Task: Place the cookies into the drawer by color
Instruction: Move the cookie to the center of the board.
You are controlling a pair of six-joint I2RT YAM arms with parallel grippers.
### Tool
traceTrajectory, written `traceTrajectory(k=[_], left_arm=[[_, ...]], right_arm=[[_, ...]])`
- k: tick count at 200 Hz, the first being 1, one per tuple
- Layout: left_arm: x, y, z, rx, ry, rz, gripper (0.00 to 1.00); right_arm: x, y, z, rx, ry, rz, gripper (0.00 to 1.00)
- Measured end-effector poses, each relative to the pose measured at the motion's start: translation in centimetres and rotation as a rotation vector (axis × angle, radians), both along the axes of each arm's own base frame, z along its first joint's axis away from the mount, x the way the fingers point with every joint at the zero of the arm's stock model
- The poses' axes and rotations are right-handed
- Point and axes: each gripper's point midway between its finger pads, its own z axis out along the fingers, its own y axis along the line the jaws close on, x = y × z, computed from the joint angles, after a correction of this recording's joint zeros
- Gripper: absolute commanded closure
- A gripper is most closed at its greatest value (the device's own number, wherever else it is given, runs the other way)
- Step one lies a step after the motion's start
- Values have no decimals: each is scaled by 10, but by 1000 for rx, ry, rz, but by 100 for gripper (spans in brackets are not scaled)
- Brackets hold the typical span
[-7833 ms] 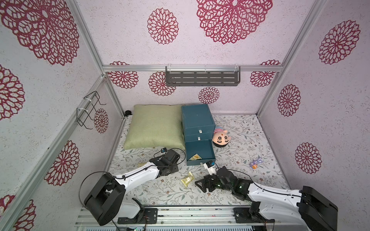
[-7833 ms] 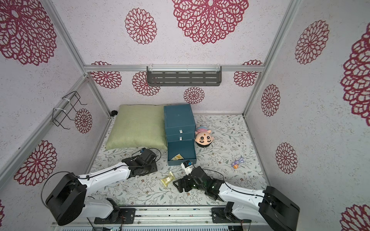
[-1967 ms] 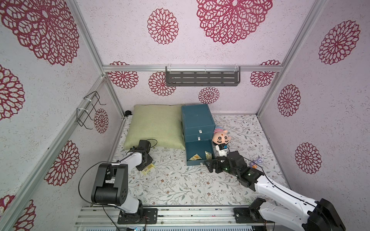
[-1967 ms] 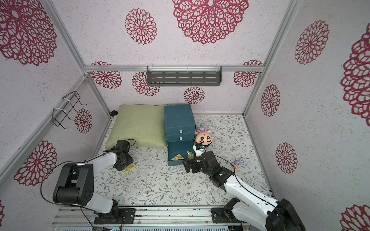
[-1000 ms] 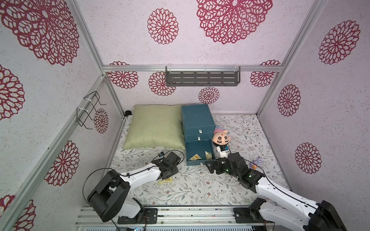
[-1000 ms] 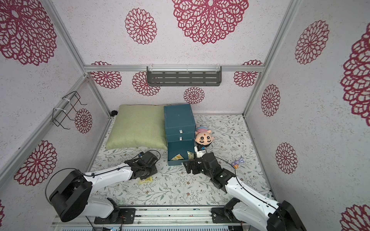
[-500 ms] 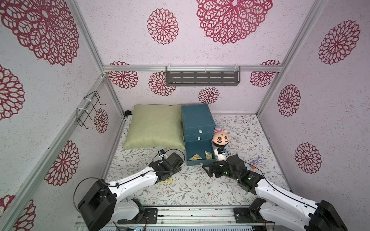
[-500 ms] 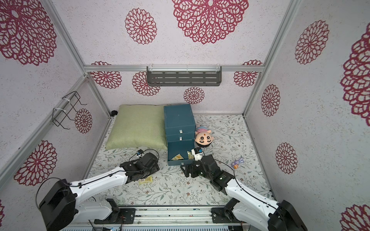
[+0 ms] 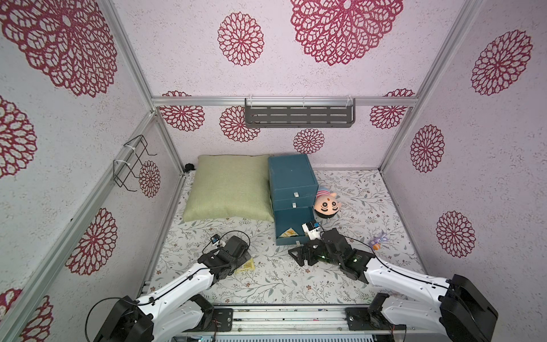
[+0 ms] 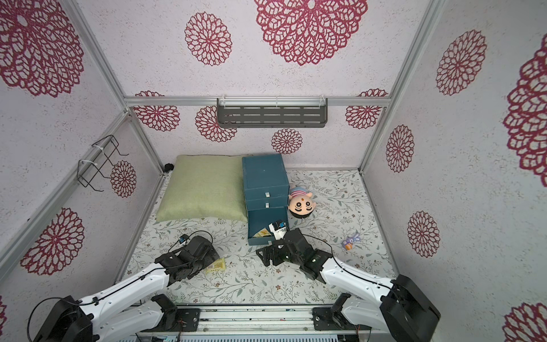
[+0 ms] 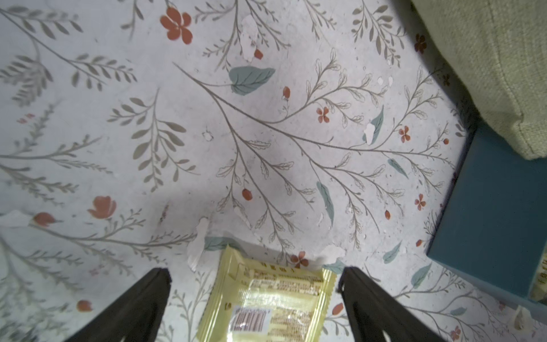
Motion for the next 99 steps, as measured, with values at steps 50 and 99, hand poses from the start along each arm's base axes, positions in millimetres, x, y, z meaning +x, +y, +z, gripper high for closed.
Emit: traceTrajectory(k=[50,99], left_arm=[[7,-23,-14,-71,37,-61,22],[21,-57,-13,-125,12,-131,23]], right_arm=[[-1,6,1,0,-3,15,6],[-2,7,1,-3,-8,20,8]])
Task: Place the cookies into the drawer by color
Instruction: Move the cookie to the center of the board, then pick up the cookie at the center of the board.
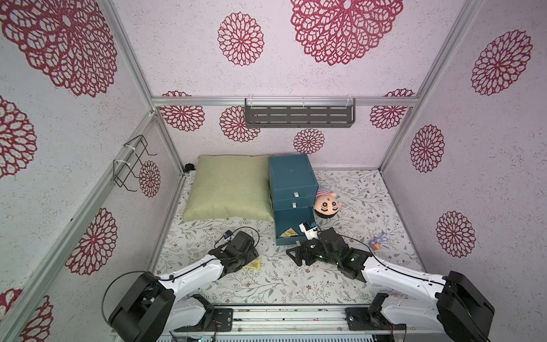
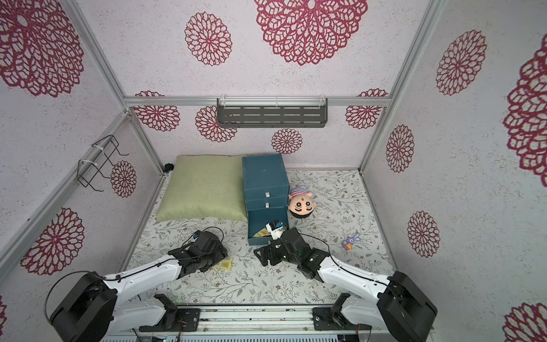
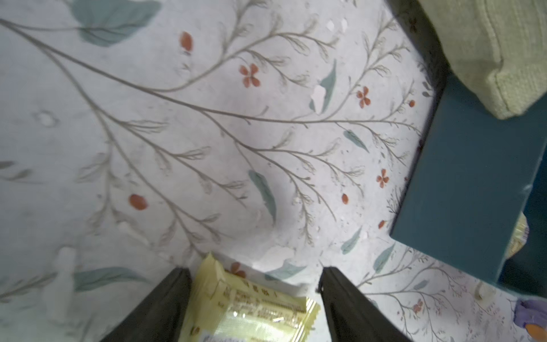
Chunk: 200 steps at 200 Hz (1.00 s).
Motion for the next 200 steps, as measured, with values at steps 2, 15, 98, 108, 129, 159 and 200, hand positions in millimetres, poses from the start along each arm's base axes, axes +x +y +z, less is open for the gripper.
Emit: traceTrajectory(k=[2,15,98,108,129,159,200], left_arm=[[0,-1,0,-2,0,-4,23],[1,-15,1,-16,-5,-33,24],[-1,-18,23,-43,-46,-34,10],[2,-9,30,-43,-63,-8,5],[7,13,44,-34,-101,40,3],[6,37,54,-10,-115,82,3],[3,55,57,15,-112,114,3]], right_arm=[[0,0,0,0,0,0,8],[-1,1,0,0,-1,5,8],[-26,20,-8,-48,-45,96,7],[-30,24,-12,-63,-55,114,6],[-37,32,-23,-114,-76,146,1],[-44,53,-33,-169,-111,196,1],[-47,88,-45,-244,-169,254,1]])
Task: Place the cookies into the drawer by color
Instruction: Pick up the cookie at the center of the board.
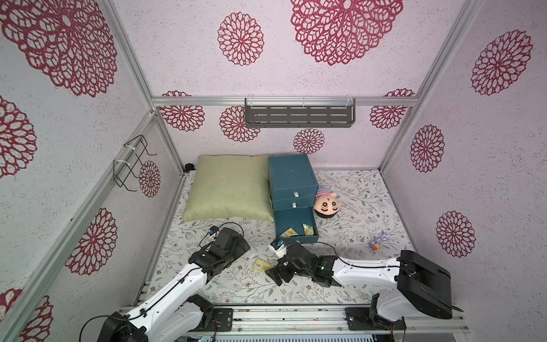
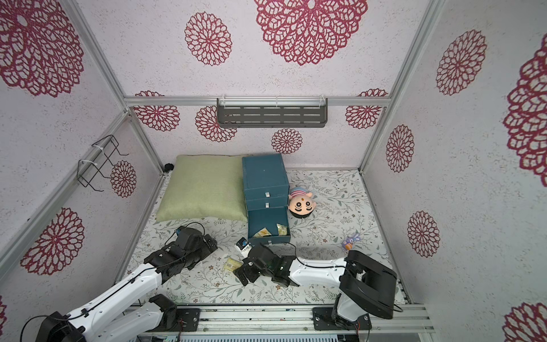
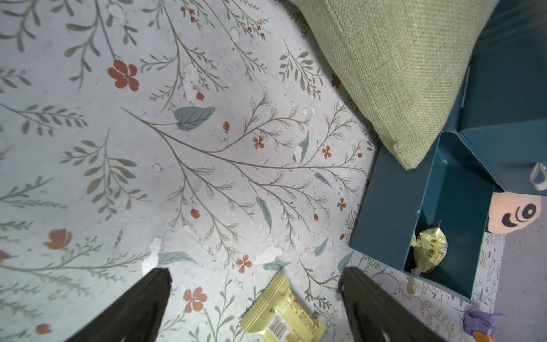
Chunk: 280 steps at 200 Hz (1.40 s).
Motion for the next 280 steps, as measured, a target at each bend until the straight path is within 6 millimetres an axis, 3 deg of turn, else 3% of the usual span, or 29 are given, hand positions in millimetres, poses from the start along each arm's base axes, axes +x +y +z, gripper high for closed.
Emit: traceTrajectory(k=[78,95,120,201,241,280], left_arm=[[-9,8,-11,19,28,5,3],[-10,9,-11,19,31,5,3],[-10,8,-12,18,31,4,3],[-11,10,-13,15,33,9,3],[-11,10,-11,11,25,10,3],[-11,10,-9,8,17,10,3]], right_arm=[[-6,39,-44,-191,-96,65,17],[-4,42,-50,-212,-104,66,27],[-2,45,-49,-217,-118,65,38],[4,32,-46,-244,-151,15,56],[7,23,-33,-225,-169,-22,57],[11,18,-6,-176,-197,-56,57]])
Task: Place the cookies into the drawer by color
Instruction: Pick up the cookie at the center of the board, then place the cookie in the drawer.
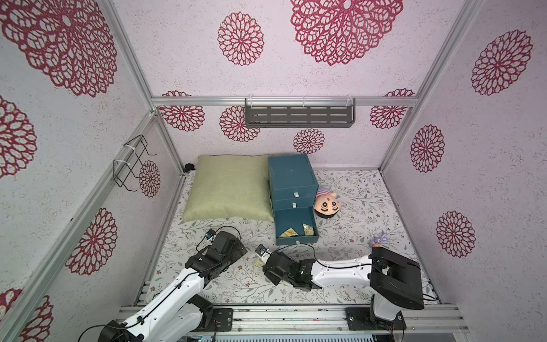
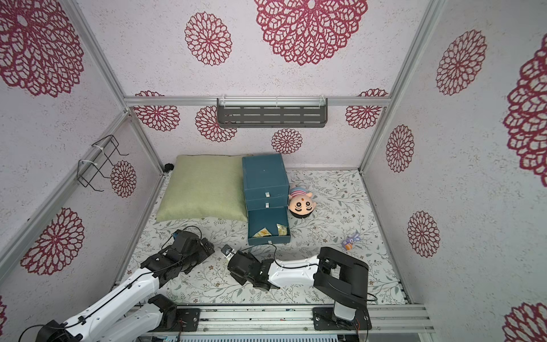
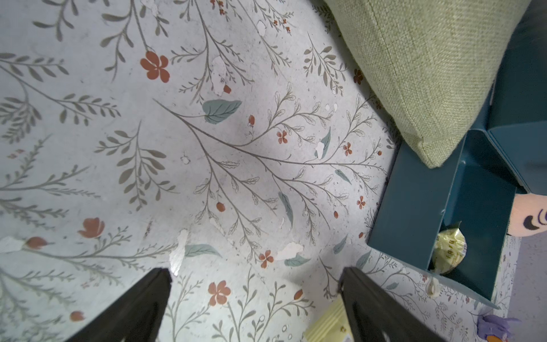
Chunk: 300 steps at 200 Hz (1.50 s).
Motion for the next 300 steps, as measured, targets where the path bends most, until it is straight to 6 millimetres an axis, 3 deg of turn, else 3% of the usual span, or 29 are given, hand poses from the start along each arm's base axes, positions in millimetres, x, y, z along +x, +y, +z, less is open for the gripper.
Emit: traceTrajectory(k=[37,72,116,166,205,250,300], left_arm=[[0,0,1,-2,-5,1,3],[1,0,1,-4,-6,0,3],[2,-2,1,-8,-7,-3,3],[4,-5,-1,-15,-5,-11,3],[4,-7,-4,-25,-4,-22,3],[4,-9,-4,-30,-7,-26,3],[6,-11,-4,-38,-9,-31,3]], right_arm=[[12,-13,37,88,-26,-44,57],[47,-54,63,162,-48,-166,57],[88,-119,66,200,-54,-342,57],[124,-159,59,201,-38,-469,57],[142,-174,34,155,13,-526,57],[156,-177,24,155,53,-554,55],[161,-174,21,175,87,-558,35]])
